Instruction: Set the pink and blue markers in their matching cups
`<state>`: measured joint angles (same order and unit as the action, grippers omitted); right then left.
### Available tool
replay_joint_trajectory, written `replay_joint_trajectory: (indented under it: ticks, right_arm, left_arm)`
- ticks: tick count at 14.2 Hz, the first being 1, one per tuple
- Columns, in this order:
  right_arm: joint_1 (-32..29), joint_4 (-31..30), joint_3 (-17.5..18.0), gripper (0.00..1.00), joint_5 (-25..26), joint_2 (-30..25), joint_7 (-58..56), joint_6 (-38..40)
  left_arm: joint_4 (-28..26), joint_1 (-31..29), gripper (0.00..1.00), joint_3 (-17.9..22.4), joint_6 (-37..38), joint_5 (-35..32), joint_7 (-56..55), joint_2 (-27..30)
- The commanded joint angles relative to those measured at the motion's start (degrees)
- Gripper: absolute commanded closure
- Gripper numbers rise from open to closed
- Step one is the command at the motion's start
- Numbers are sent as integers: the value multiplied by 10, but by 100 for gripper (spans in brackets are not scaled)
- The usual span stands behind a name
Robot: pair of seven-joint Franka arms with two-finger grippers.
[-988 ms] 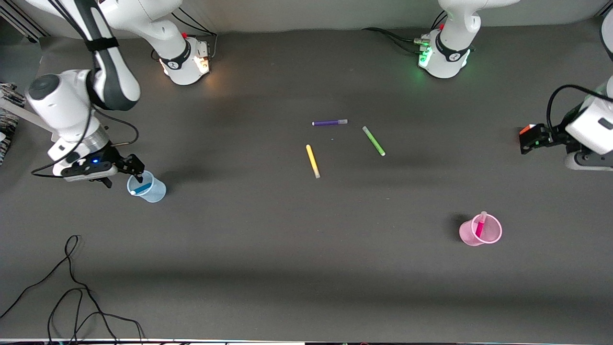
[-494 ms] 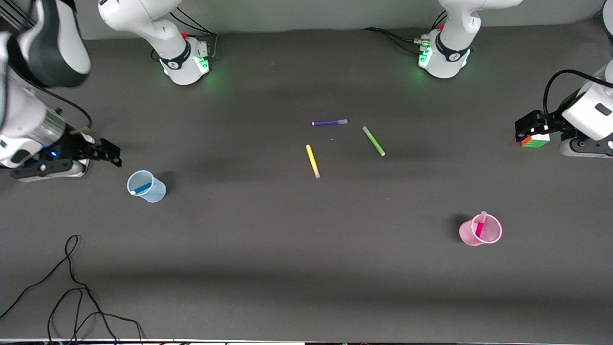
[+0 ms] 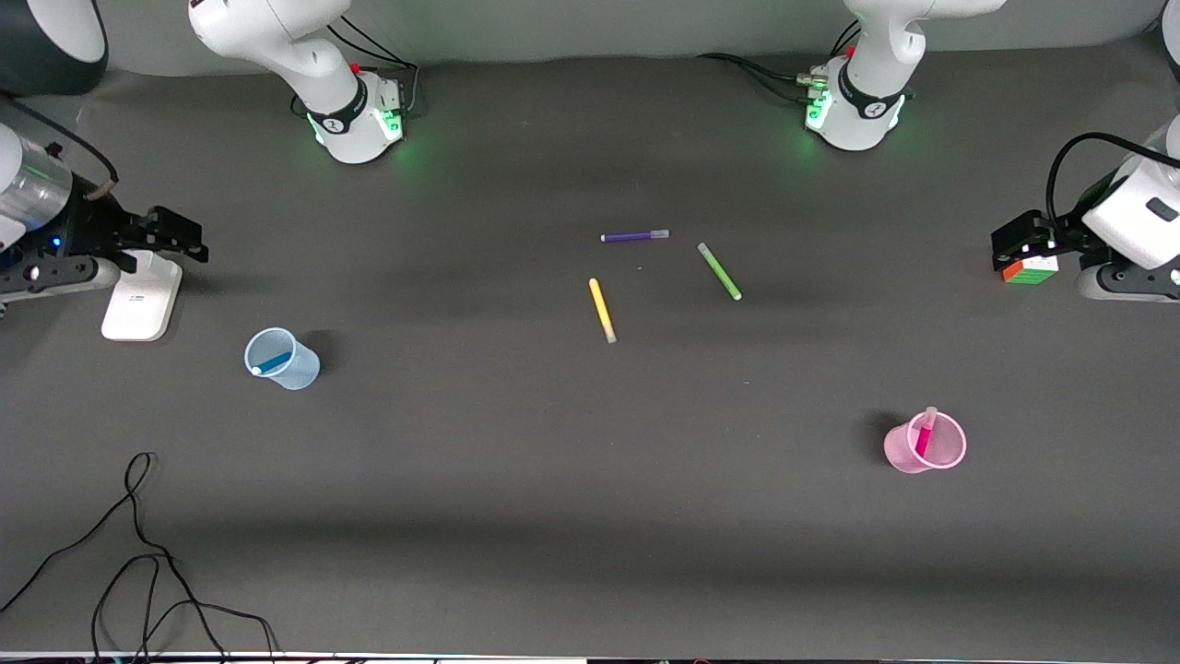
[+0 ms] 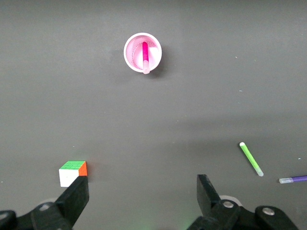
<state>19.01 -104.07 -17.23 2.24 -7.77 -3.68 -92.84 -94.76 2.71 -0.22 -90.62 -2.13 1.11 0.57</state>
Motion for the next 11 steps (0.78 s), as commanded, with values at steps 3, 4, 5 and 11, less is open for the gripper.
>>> replay_joint_trajectory:
  ticks: [3,4,5,11]
  right_arm:
    - [-69,11,73,0,-4,-14,72,3]
    - [-78,17,73,0,-15,1,70,-4]
    - [-79,33,73,0,-28,19,69,-5]
    - [-82,85,73,0,-29,66,65,1]
  left_arm:
    - [-12,10,0,8,13,5,12,16]
    - [-13,11,0,7,13,5,11,15]
    - [-12,12,0,7,12,5,11,15]
    - [1,12,0,7,25,5,12,2]
